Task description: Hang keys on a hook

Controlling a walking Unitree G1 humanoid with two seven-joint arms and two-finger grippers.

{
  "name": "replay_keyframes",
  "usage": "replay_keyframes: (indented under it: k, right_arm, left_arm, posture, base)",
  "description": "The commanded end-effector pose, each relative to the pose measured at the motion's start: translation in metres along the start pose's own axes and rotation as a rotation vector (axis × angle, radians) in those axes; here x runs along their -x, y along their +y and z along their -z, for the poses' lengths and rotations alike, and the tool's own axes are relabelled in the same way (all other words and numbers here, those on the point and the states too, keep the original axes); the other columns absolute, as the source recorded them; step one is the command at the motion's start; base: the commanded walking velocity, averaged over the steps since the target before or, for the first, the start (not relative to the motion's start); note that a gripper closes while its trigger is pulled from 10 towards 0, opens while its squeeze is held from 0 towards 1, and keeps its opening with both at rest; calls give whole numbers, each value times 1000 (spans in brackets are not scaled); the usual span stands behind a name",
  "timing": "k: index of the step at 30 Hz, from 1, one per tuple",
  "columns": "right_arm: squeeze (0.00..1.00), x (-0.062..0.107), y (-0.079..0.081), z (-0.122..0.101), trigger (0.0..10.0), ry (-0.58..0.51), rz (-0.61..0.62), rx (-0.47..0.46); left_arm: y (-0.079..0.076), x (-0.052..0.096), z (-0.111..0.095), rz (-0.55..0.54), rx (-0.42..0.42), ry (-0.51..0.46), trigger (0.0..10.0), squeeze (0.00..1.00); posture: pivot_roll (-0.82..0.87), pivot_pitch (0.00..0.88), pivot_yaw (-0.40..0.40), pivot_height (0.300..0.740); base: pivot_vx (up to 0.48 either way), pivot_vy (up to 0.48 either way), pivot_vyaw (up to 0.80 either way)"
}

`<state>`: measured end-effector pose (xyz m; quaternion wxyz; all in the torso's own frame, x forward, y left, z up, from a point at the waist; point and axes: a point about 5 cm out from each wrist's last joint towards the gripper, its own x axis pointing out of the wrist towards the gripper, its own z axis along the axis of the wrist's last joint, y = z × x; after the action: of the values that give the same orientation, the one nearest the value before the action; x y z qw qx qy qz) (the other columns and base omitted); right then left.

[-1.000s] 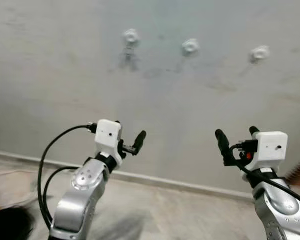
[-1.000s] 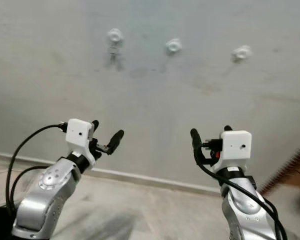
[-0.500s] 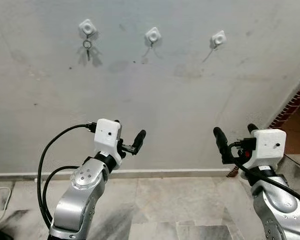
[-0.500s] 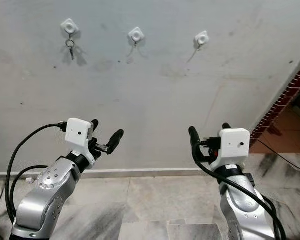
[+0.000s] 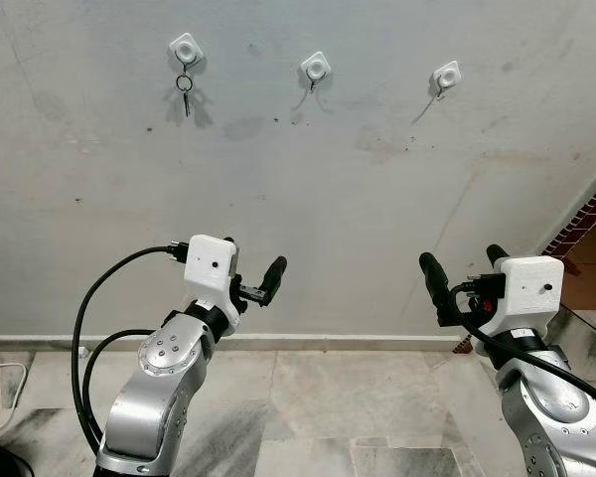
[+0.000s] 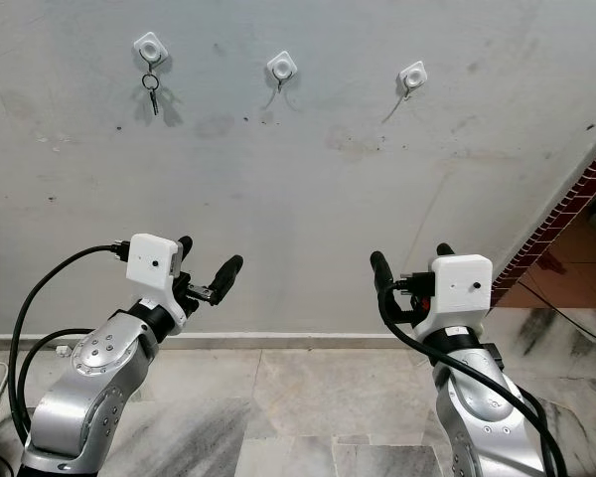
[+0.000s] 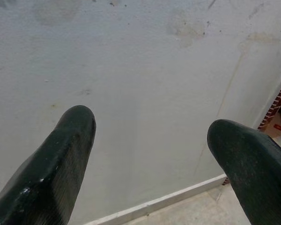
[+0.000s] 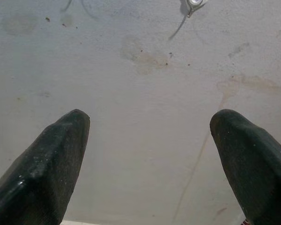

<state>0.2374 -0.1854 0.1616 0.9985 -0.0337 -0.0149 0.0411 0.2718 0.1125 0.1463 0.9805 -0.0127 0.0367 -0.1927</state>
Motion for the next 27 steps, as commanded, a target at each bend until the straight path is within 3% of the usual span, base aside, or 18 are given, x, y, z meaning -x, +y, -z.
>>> replay_keyframes:
  k: [1,14,27]
  right_arm:
    - [0,1,-4,-1,10000,0,8,11]
    - [0,6,-5,2,10000,15,23,11]
    - [0,4,-2,4,10000,15,27,2]
  left_arm:
    - [-3,0,-3,2,-3,-11,10000,0]
    - [-4,-1,-1,11,-1,0,10000,0]
    - [-5,0,0,19,-5,6,10000,0]
  posture:
    - [79,35,-108,740]
    - [62,33,-100,740]
    - [64,27,-93,740]
  base:
    - [0,0,0]
    - [0,0,0]
    - [-289,0,0]
